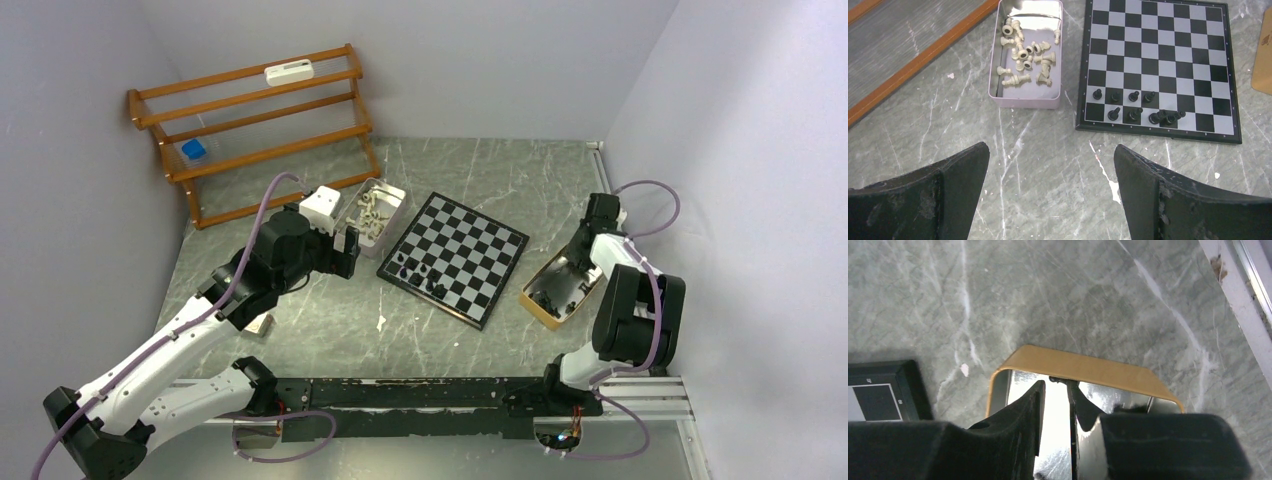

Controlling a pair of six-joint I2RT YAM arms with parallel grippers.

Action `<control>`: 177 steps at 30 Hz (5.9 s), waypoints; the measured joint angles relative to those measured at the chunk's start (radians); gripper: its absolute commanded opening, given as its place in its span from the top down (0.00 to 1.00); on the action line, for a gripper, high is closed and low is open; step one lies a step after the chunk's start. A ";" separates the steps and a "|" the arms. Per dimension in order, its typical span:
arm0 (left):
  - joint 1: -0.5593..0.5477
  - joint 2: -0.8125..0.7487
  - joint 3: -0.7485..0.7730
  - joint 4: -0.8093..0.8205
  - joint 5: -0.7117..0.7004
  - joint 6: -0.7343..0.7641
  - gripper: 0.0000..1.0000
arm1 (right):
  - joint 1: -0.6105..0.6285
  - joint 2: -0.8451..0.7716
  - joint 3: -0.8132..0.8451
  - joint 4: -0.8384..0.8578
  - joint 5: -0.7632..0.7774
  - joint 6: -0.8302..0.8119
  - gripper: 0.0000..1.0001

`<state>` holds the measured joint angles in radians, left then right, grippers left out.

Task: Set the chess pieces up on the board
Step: Pick up the chess piece from the storage box, then place the chess piece on the chessboard.

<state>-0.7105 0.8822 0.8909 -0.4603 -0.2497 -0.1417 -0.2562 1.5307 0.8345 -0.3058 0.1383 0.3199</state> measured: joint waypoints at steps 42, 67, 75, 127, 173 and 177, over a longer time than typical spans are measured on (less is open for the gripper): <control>0.000 -0.013 -0.003 0.002 0.056 0.000 0.00 | 0.107 0.101 0.102 -0.175 0.045 -0.120 0.77; -0.011 -0.027 -0.004 0.002 0.059 0.000 0.00 | 0.107 0.136 0.134 -0.223 0.035 -0.115 1.00; -0.011 -0.016 -0.008 0.002 0.060 -0.006 0.00 | 0.126 -0.017 0.108 -0.248 0.076 -0.071 1.00; -0.011 0.084 -0.008 -0.001 0.031 -0.056 0.00 | 1.072 -0.144 -0.459 0.846 0.253 0.031 0.99; -0.011 0.064 -0.009 -0.001 0.027 -0.056 0.00 | 1.122 -0.022 -0.556 1.181 0.394 -0.075 1.00; -0.011 0.064 -0.009 -0.001 0.027 -0.056 0.00 | 1.123 0.000 -0.555 1.201 0.394 -0.079 0.96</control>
<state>-0.7219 0.9463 0.8822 -0.4610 -0.2230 -0.1982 0.8665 1.5311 0.2798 0.8948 0.5327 0.2413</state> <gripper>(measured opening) 0.995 0.029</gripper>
